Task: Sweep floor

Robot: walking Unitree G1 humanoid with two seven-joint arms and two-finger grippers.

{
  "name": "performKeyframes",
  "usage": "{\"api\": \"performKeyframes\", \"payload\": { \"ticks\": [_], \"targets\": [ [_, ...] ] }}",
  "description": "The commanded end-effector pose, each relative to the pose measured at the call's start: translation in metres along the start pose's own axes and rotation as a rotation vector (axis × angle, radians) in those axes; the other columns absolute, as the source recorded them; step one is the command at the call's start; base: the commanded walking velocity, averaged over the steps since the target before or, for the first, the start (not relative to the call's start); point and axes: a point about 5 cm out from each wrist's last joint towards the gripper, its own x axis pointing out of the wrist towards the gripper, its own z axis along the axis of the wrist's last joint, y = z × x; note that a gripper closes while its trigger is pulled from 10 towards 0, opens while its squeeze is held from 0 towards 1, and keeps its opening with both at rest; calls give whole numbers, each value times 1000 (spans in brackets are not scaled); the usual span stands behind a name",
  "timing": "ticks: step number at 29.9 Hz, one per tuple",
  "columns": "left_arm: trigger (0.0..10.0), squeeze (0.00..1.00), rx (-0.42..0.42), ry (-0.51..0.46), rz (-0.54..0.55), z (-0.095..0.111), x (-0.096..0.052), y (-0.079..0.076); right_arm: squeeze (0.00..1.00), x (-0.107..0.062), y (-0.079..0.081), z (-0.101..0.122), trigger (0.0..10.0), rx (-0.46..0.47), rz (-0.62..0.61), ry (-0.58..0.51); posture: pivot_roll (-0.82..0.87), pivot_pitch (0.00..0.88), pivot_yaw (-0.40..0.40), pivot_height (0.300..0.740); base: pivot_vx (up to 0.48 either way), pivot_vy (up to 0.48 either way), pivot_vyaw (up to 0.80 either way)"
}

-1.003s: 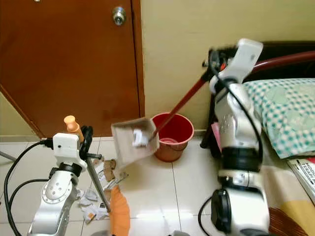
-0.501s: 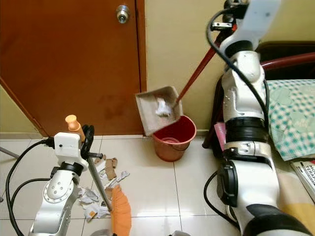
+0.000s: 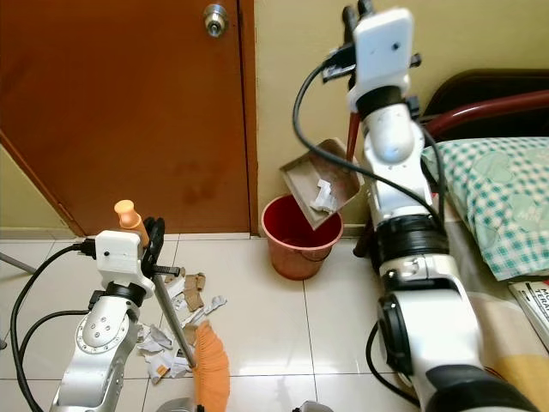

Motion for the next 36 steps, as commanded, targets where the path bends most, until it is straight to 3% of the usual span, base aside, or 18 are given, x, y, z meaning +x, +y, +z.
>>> {"api": "performKeyframes", "payload": {
  "ticks": [1, 9, 22, 26, 30, 36],
  "targets": [
    [10000, 0, -2, -2, -9, 1, 0, -4, 0, 4, 6, 20, 10000, -59, 21, -123, 14, 22, -11, 740, 0, 0, 0],
    [10000, 0, -7, -4, -6, 0, -1, -7, 0, -18, 57, 14, 10000, -93, 213, -181, 19, 24, -27, 740, 0, 0, 0],
    [10000, 0, -16, -8, -13, 0, 0, -13, 0, -36, 83, 17, 10000, -84, 309, -227, 3, 26, -36, 740, 0, 0, 0],
    [10000, 0, -17, -8, -14, 0, 0, -13, 0, -36, 82, 18, 10000, -73, 300, -228, 2, 25, -36, 740, 0, 0, 0],
    [10000, 0, -17, -9, -13, 0, 1, -13, 0, -26, 71, 33, 10000, -41, 239, -262, 2, 25, -36, 740, 0, 0, 0],
    [10000, 0, -14, -13, -16, 1, 4, -12, 0, 5, 44, 72, 10000, 186, 83, -297, -3, 14, -26, 740, 0, 0, 0]
  ]
}}
